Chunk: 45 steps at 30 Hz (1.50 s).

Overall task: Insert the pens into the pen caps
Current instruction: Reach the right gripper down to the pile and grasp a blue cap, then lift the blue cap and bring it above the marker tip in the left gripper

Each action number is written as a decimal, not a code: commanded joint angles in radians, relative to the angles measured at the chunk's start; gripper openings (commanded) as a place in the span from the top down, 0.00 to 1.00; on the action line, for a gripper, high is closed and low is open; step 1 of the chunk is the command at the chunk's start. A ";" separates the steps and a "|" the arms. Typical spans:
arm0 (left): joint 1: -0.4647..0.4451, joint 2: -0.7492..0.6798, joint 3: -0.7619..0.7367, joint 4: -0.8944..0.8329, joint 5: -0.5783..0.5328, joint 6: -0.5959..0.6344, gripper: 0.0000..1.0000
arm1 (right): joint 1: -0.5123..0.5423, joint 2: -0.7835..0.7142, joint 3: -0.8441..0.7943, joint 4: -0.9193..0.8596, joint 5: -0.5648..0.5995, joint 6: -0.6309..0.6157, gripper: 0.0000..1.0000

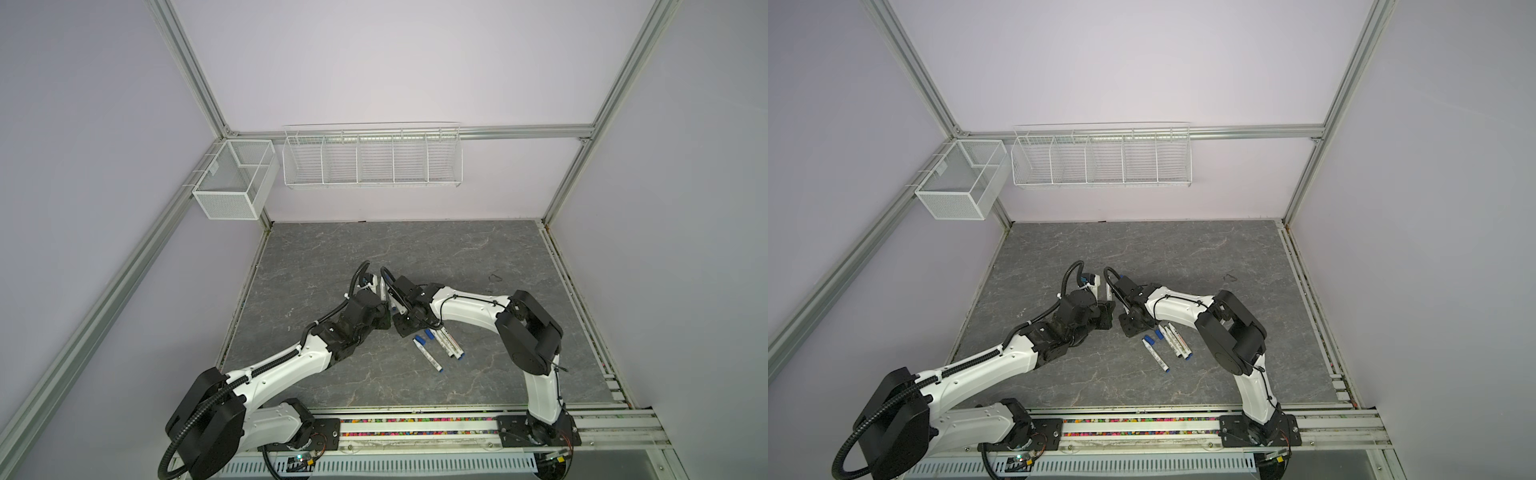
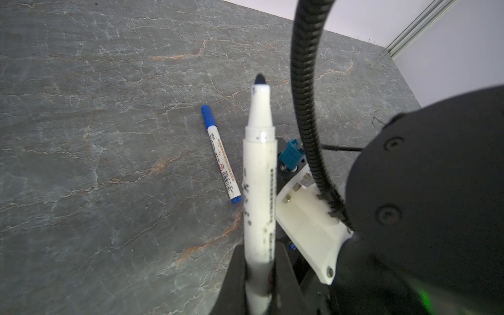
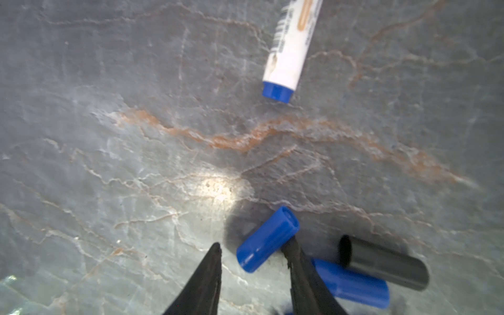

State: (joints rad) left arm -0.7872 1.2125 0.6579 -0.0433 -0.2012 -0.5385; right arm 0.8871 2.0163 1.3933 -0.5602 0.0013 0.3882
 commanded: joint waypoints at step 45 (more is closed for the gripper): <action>-0.014 0.072 -0.008 0.130 0.237 0.030 1.00 | -0.181 -0.572 -0.443 0.642 -0.183 0.254 0.93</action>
State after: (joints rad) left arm -0.7887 1.2617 0.6575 0.0040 -0.0692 -0.5343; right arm 0.7280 1.4921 1.0664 -0.1459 -0.1154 0.5072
